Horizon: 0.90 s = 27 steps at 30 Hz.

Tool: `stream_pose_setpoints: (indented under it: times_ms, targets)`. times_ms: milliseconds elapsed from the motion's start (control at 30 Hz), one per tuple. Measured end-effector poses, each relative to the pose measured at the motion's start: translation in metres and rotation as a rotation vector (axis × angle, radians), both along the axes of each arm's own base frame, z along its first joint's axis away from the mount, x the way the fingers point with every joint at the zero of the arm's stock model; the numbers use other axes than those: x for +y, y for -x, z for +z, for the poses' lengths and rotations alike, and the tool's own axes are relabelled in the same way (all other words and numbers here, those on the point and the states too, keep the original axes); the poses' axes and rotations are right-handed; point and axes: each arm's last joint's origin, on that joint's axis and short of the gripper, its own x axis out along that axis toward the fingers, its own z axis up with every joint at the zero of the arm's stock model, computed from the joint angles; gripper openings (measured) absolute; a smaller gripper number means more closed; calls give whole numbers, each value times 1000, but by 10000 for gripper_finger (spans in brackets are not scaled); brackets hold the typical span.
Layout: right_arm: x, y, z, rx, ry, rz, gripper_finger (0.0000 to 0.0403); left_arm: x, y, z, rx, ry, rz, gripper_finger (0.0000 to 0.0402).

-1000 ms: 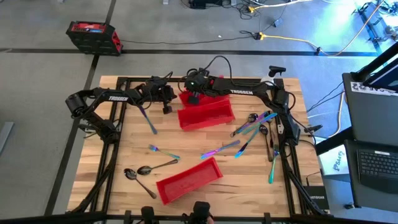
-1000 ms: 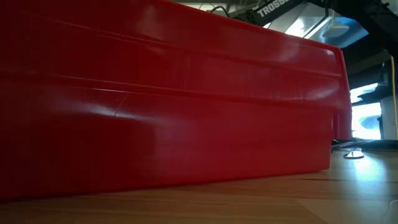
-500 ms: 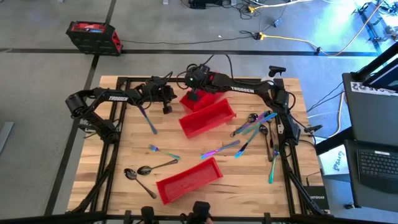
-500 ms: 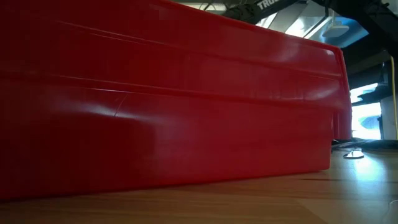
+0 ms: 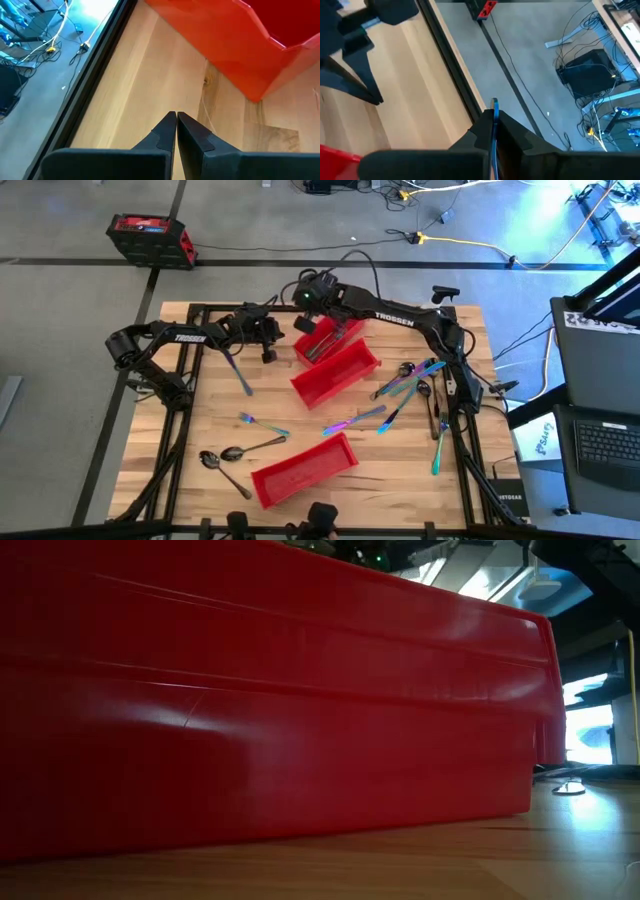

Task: Sort silverware
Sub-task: Adjust the purple fork on the red bin

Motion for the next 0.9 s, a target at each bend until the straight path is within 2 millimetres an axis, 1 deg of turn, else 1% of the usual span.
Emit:
stream_pose_setpoints:
  times_ms: [100,233,367,600,733,900]
  targets:
    - [3,1,6,-1,-9,-4,0,0,0,0,3,-5,-5,0]
    - [6,4,4,22,-83,12,0,0,0,0,6,-11,-10,0]
    - [9,5,-6,47,-173,96,0,0,0,0,6,-11,-10,0]
    - [16,5,-22,141,-144,157,3,0,0,0,6,-10,-9,0]
    - [19,2,-23,156,-106,185,20,0,0,0,6,-9,-8,0]
    - [24,1,-23,182,-80,225,53,0,0,0,7,-9,-9,0]
